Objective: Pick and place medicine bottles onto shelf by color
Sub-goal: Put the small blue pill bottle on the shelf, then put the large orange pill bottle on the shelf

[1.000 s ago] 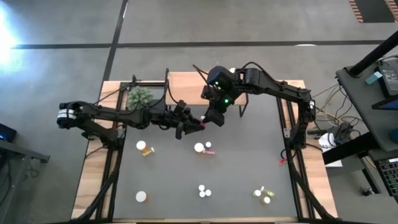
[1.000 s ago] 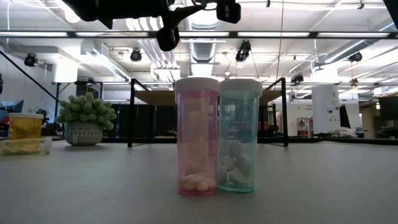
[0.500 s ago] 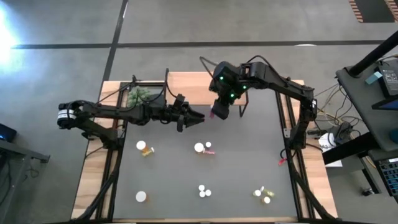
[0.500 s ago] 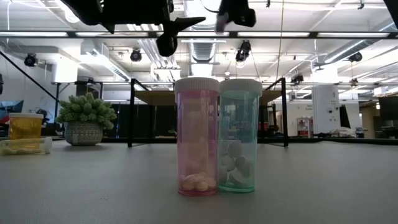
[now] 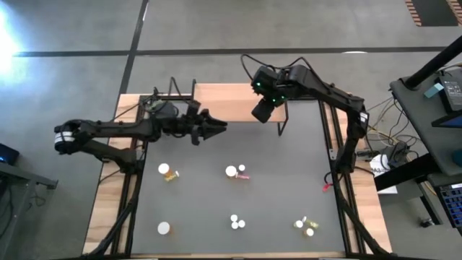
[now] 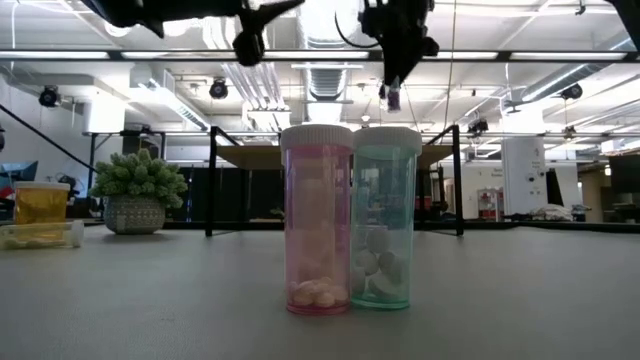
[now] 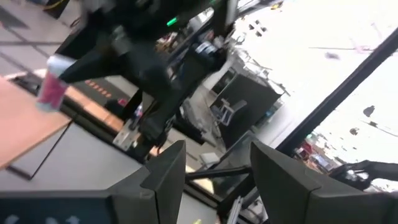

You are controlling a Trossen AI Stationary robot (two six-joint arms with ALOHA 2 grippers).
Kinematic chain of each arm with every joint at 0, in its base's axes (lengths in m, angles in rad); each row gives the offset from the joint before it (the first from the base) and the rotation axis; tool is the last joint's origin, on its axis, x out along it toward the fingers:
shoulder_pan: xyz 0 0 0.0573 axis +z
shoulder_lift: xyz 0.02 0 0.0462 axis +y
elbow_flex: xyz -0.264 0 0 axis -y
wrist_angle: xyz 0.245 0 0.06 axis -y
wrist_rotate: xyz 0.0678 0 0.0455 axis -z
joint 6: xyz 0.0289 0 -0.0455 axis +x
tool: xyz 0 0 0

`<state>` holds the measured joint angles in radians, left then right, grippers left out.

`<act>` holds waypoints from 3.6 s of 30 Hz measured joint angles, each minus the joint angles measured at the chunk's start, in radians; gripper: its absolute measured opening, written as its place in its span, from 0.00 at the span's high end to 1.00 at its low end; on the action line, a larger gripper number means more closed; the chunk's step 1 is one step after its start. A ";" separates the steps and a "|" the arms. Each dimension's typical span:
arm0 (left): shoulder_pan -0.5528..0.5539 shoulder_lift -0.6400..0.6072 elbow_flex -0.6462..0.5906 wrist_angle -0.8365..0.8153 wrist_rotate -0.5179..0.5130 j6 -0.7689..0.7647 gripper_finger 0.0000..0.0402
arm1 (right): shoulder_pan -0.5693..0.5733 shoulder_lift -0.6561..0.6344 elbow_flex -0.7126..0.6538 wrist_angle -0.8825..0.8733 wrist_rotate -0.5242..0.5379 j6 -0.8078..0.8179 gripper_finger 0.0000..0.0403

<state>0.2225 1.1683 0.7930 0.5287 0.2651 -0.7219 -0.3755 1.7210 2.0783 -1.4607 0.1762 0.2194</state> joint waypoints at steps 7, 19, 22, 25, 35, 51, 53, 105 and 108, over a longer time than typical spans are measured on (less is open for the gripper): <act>0.000 -0.105 -0.013 -0.015 0.000 0.002 0.59 | -0.033 -0.005 -0.090 0.011 0.010 0.004 0.73; 0.000 -0.166 -0.014 -0.052 0.000 0.006 0.59 | -0.038 -0.177 -0.333 0.225 0.087 0.032 0.73; 0.000 -0.158 -0.014 -0.054 -0.008 0.006 0.59 | -0.043 -0.223 -0.411 0.322 0.087 0.054 0.73; 0.000 -0.148 -0.014 -0.052 -0.009 0.006 0.59 | -0.044 -0.246 -0.471 0.375 0.087 0.069 0.73; 0.000 -0.135 -0.014 -0.049 -0.011 0.003 0.59 | -0.051 -0.215 -0.550 0.406 0.217 0.086 0.73; 0.000 -0.135 -0.014 -0.048 -0.011 0.004 0.59 | -0.094 -0.201 -0.554 0.457 0.221 0.124 0.73; 0.000 -0.135 -0.014 -0.049 -0.011 0.004 0.59 | -0.095 -0.201 -0.561 0.464 0.227 0.129 0.73; -0.007 -0.135 -0.014 -0.052 -0.011 0.063 0.59 | -0.089 -0.400 -0.600 0.501 0.208 0.193 0.54; -0.019 -0.134 -0.014 -0.052 -0.012 0.078 0.59 | -0.075 -0.453 -0.600 0.501 0.208 0.210 0.54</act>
<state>0.2032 1.0340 0.7788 0.4764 0.2531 -0.6443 -0.4509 1.2680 1.4780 -0.9593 0.3841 0.4297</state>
